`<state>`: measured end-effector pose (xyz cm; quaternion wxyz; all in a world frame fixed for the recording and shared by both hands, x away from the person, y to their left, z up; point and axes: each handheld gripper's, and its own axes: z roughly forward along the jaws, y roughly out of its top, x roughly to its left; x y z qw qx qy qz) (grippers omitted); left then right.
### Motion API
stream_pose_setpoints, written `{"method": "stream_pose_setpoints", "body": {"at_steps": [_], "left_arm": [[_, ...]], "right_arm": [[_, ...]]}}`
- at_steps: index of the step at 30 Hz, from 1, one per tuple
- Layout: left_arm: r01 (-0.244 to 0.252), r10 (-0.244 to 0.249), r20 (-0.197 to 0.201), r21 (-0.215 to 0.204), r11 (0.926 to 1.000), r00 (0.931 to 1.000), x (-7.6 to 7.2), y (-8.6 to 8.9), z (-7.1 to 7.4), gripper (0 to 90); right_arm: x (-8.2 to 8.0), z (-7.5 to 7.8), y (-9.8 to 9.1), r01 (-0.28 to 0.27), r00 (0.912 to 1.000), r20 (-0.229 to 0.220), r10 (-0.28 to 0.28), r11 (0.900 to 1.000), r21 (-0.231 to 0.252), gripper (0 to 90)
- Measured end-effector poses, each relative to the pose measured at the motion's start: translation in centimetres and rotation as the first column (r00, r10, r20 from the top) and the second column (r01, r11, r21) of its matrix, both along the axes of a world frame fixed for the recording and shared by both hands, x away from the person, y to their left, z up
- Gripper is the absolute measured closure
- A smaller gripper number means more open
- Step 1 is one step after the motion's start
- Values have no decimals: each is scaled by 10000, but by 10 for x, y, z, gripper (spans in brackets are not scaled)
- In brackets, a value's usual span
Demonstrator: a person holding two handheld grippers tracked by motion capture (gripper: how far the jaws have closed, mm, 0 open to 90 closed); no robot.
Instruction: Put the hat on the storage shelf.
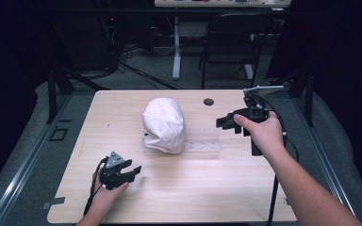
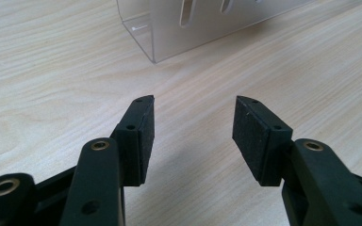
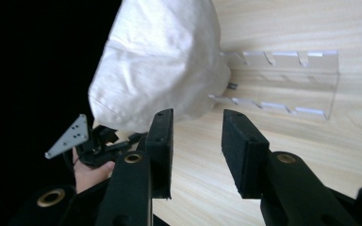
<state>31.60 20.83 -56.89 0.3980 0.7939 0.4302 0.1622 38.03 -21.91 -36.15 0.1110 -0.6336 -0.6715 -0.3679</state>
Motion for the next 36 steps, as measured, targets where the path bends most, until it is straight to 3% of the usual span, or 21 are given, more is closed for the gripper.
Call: {"method": "stream_pose_setpoints", "body": {"at_steps": [9,15,18,25,29,33,36], "left_arm": [[-70,70,63,-45,10000,10000,1,1,0,501],[-54,55,87,-14,10000,9999,1,1,0,502],[-78,78,77,-41,10000,9999,1,1,-1,503],[-100,100,29,-41,9999,9999,2,0,-2,504],[-61,61,48,20,10000,10000,2,-1,-2,504],[-98,98,13,-35,9999,10000,2,-1,-3,503],[-67,67,28,-3,10000,10000,2,-1,-3,504]], "right_arm": [[-14,-28,-14,95,9999,55,-92,9984,-549,647],[-23,-56,-16,41,10000,49,-36,9949,-1011,641],[-30,-70,-14,-27,9996,278,63,9920,-1259,632],[-44,-96,-12,-114,9973,708,218,9895,-1442,623],[-51,-113,-15,-64,9982,588,108,9973,-735,625],[-59,-131,-17,1,9973,729,52,9973,-728,627],[-64,-145,-18,12,9943,1056,130,9911,-1328,626]]}}
